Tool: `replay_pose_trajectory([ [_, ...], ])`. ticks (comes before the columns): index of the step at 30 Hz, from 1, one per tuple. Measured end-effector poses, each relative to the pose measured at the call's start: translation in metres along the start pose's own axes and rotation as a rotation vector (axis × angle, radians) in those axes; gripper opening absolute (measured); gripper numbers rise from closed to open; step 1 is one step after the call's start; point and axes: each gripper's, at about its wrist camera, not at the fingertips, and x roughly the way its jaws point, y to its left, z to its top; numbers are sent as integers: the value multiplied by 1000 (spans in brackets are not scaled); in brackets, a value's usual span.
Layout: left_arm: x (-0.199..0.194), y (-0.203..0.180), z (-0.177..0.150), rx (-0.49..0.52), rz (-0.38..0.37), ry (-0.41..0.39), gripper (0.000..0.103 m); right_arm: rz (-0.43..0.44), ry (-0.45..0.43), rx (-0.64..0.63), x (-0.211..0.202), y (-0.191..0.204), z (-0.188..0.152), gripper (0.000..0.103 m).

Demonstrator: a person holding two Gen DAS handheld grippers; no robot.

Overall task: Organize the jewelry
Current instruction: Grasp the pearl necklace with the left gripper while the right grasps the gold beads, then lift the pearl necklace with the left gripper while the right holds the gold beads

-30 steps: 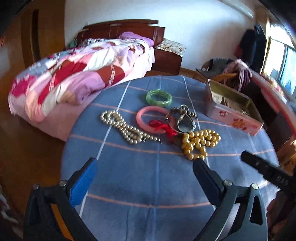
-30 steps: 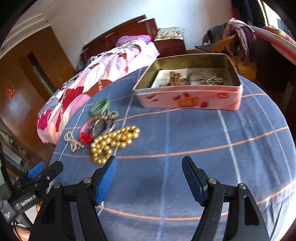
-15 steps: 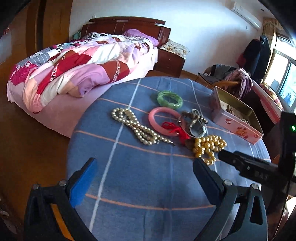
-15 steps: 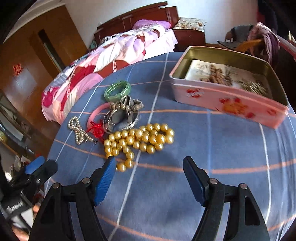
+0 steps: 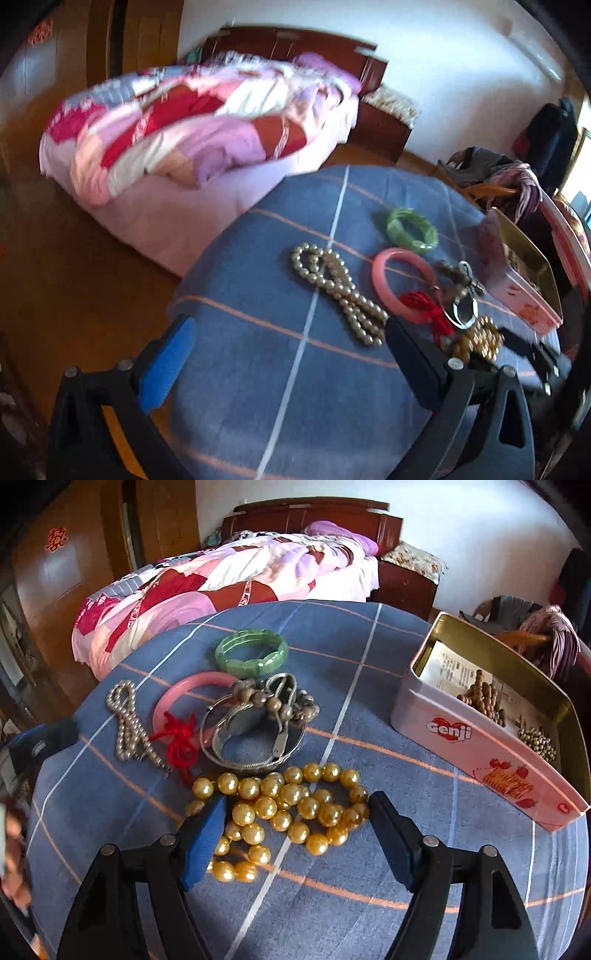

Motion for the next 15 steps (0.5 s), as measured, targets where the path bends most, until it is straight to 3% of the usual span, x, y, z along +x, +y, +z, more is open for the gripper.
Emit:
replay_pose_trajectory([
  [2,9,-5,7,9,43,7,103,-3,-3,12,-5,-5,-2,55],
  [4,15,-14,12,50,73,5,103,-3,1,46,-10,-14,-5,23],
  [5,20,-21,15,77,95,10,102,19,4,84,-14,-23,-7,20],
  [7,28,-29,16,105,132,23,88,54,1,153,-19,-35,-14,19],
  [10,33,-38,16,142,185,24,79,79,-25,213,-31,-49,-25,14],
  [15,33,-42,17,168,227,12,48,97,-86,268,-54,-61,-38,10],
])
